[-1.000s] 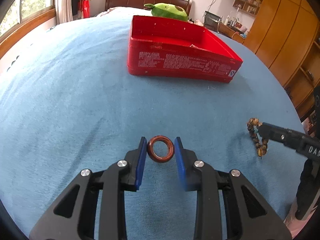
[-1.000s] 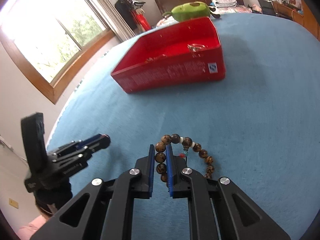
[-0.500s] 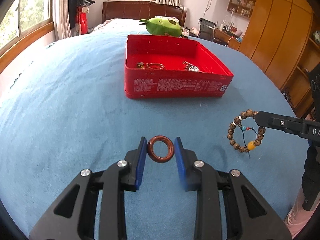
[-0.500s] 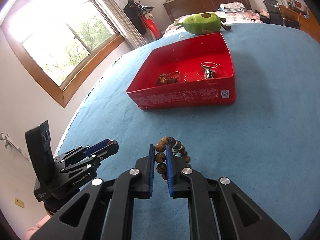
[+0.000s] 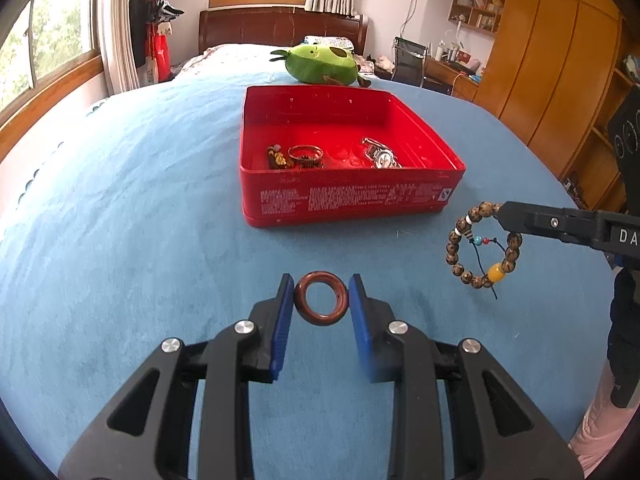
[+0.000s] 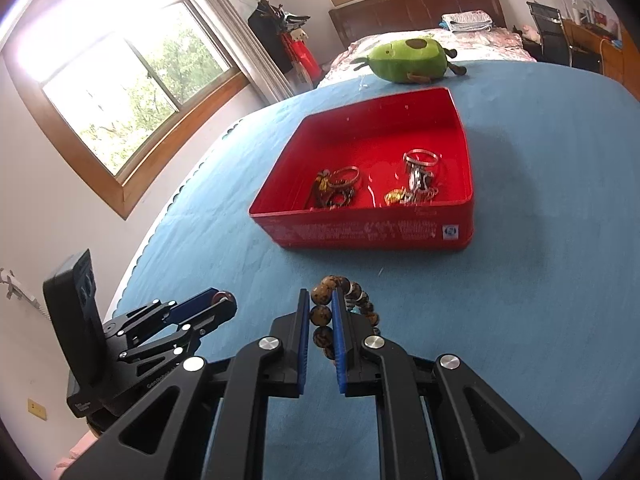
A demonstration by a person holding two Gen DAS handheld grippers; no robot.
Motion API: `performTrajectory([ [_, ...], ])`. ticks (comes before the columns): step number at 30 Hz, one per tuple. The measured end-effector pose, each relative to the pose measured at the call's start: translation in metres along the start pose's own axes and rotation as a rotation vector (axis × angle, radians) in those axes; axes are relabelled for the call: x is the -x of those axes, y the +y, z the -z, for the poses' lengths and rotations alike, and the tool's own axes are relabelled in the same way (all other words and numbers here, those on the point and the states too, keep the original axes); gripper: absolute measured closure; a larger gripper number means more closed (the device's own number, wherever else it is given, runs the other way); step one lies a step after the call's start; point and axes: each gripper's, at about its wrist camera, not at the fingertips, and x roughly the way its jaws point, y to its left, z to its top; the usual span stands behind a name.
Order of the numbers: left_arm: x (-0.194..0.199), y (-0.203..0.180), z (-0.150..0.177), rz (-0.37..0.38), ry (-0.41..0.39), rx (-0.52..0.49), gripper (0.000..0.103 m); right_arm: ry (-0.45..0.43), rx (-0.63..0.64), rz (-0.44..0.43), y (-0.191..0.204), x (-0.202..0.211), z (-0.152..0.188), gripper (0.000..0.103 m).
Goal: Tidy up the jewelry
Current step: 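Carry stone ring toward red tray with left tool while right tool lifts bracelet toward it, then lower ring into tray and open left tool while right tool releases bracelet there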
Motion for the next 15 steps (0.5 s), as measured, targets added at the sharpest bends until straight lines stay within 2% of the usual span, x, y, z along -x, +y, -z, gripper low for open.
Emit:
performTrajectory([
  [7,0.0,-0.002,-0.024,-0.026,-0.024,-0.019,0.076,-0.024,0.011,0.0,0.0,0.001,-0.027,0.092],
  [15,-0.004,-0.004,-0.058,-0.016,-0.047,-0.015,0.076,-0.065,0.002,-0.009,-0.005,0.001,-0.063,0.092],
])
